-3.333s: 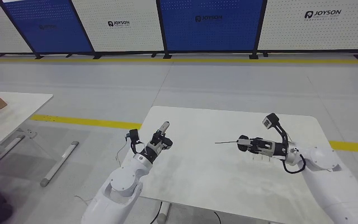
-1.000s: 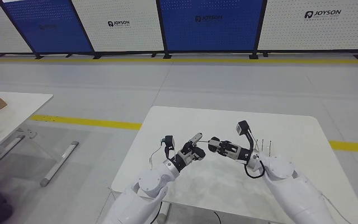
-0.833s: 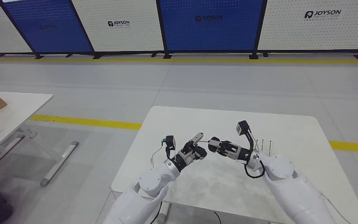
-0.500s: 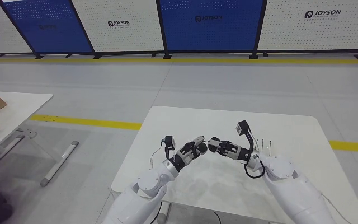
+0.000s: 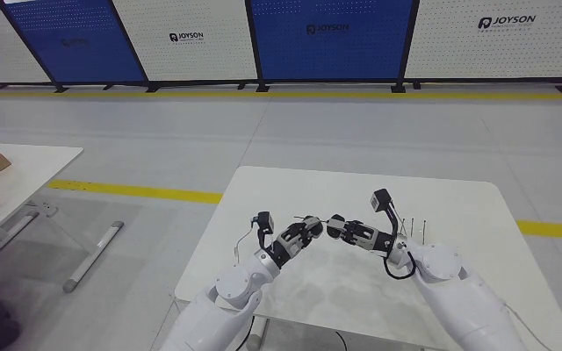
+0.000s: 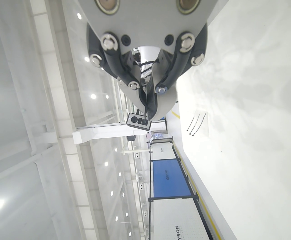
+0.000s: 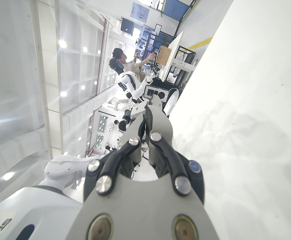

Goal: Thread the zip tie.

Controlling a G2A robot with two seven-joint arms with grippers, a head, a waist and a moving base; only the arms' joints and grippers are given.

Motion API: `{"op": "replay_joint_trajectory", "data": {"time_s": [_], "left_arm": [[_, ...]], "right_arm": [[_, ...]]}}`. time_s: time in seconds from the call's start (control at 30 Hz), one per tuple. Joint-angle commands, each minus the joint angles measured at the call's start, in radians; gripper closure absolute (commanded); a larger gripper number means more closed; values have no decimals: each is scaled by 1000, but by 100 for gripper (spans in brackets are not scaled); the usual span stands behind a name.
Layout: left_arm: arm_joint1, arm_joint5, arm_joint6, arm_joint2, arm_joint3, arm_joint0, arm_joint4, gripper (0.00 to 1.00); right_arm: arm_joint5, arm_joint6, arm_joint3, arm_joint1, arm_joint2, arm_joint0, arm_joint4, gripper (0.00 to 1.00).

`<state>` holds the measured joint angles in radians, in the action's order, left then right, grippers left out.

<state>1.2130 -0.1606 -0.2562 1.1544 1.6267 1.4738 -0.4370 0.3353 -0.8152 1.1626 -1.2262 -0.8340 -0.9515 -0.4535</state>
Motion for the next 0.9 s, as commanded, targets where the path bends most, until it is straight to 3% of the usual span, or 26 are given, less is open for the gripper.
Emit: {"op": "replay_joint_trajectory", "data": {"time_s": [0.0, 0.17, 0.23, 0.27, 0.3, 0.57, 0.87], "left_arm": [[0, -5, 8, -1, 0, 1, 12, 100], [0, -8, 10, -2, 1, 3, 31, 100], [0, -11, 16, -4, 2, 5, 47, 100], [0, -11, 15, -5, 2, 5, 49, 100], [0, -10, 14, -6, 2, 5, 52, 100], [-1, -18, 31, -4, 5, 10, 90, 100], [0, -42, 157, -7, 21, 39, 220, 100]], "right_arm": [[-16, 5, 17, 1, -4, -9, 8, 100], [-44, -15, 37, 4, -20, -17, 21, 97], [-51, -21, 42, 4, -25, -21, 24, 75], [-55, -23, 44, 5, -27, -23, 24, 60], [-57, -25, 46, 5, -30, -24, 25, 0], [-70, -21, 55, 5, -55, -38, 22, 0], [-121, 17, 77, 24, -141, -88, 18, 0]]}}
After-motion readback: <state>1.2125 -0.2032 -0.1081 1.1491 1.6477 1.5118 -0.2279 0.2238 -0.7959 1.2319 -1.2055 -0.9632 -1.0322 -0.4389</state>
